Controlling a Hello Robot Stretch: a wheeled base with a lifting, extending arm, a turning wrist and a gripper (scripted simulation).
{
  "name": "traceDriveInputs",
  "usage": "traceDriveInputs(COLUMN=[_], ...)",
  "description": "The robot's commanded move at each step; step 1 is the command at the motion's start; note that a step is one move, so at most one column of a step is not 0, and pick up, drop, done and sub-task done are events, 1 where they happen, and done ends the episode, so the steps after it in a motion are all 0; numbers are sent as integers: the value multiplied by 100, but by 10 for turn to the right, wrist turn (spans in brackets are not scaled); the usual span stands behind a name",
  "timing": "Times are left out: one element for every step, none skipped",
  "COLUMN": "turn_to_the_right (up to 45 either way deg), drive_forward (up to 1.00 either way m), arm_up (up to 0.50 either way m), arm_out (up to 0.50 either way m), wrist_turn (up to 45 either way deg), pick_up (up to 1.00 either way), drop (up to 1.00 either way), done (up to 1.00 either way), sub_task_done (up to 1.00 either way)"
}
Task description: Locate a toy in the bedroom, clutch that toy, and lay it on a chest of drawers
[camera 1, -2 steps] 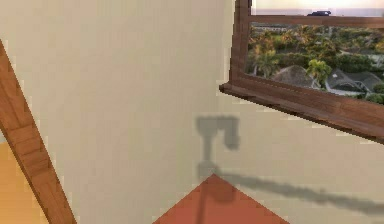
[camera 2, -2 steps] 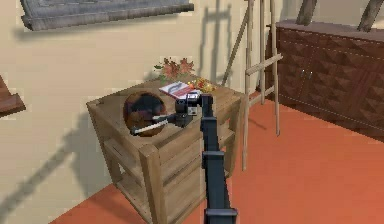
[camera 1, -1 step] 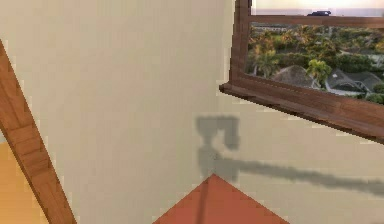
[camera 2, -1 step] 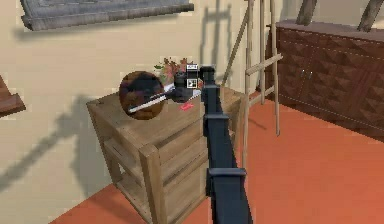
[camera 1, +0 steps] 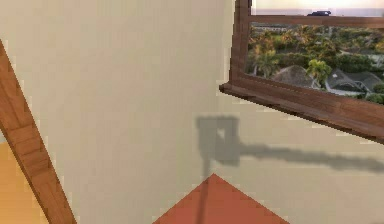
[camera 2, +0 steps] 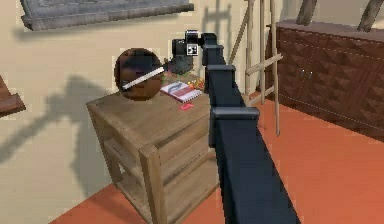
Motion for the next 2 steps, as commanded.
traceDriveInputs(turn_to_the_right=[0,0], drive_forward=[0,0], arm_up=[0,0], arm_out=[0,0], wrist_turn=[-450,-240], pick_up=[0,0], drop=[0,0], done=[0,0], sub_task_done=[0,0])
